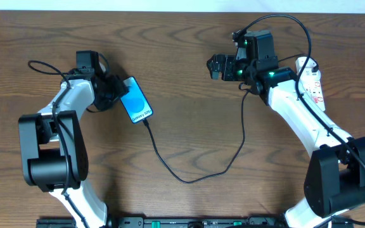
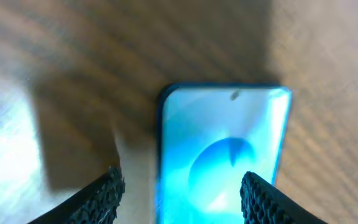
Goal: Plug charger to phone and switch on socket
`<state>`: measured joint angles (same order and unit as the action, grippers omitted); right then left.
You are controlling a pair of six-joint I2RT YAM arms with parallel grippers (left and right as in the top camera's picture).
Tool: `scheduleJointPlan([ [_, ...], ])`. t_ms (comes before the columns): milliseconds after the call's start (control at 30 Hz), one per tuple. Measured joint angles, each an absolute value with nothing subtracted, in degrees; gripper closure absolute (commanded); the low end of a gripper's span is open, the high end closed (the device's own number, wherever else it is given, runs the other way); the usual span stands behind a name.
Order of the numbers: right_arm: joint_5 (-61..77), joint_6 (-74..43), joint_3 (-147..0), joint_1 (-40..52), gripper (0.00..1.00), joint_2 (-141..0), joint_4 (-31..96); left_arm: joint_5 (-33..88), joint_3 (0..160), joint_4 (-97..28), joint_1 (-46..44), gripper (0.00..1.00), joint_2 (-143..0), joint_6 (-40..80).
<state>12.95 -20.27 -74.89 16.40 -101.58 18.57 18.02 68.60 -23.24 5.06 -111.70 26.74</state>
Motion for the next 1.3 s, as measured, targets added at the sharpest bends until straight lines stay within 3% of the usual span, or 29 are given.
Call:
scheduleJointPlan([
  [300,12.3,-20.3,-74.9,16.4,0.01,-101.6,18.6,6.1,65.6,-32.3,3.4,0.35,-105.3,22.9],
  [467,11.7,-20.3,-74.9,16.4,0.01,-101.6,18.6,2.5,65.4,-30.9,-2.4,0.10,-90.4,16.4],
  [700,11.5,-20.3,-74.9,16.4,0.01,-101.6,19.4,1.9,65.6,-29.9,-7.0,0.09,-76.2,8.2],
  [1300,11.5,-20.3,-74.9,16.4,0.01,-101.6,21.9,1.1,65.6,-30.4,-6.9,0.08,-76.3,5.9],
])
